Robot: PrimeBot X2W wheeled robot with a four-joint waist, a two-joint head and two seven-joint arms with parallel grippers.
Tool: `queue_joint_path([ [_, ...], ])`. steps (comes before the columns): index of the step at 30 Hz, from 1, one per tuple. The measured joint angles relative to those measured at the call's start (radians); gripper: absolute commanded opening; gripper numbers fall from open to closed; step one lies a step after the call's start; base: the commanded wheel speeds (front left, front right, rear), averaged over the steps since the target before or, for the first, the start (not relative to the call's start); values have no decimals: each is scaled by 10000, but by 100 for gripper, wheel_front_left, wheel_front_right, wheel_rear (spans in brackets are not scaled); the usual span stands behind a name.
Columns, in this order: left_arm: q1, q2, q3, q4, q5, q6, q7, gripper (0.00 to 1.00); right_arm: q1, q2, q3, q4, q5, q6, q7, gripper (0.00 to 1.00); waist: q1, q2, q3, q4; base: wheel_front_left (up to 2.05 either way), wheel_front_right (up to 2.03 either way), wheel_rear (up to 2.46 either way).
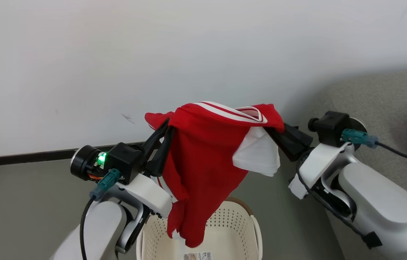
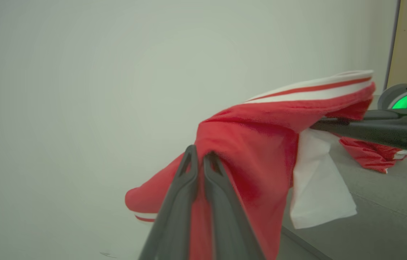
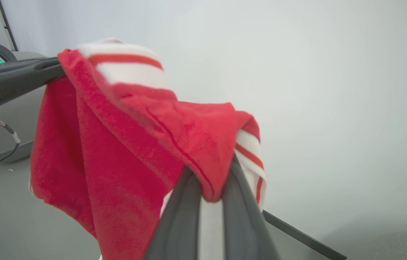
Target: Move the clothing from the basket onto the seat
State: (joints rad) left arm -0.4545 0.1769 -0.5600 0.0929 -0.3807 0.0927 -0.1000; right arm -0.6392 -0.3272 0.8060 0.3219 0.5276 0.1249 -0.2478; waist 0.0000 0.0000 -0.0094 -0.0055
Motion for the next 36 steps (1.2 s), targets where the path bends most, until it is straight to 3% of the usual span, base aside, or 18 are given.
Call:
queue_joint_path([
  [1,52,-36,50,38,-90,-13,-81,46,1,-4,-234,-121,58,0,2,0,0,0,-2,-51,0,0,0],
  [3,173,-123,90,92,-222,-102,-196,100,0,-15,-686,-320,146,0,0,0,0,0,-8,-147,0,0,0],
  [36,1492,-107,-380,426,-765,-1381,-1279,100,1500,-1227,-5181,-2150,-278,-2,-2,0,-1,0,-13,-1704,0,0,0],
])
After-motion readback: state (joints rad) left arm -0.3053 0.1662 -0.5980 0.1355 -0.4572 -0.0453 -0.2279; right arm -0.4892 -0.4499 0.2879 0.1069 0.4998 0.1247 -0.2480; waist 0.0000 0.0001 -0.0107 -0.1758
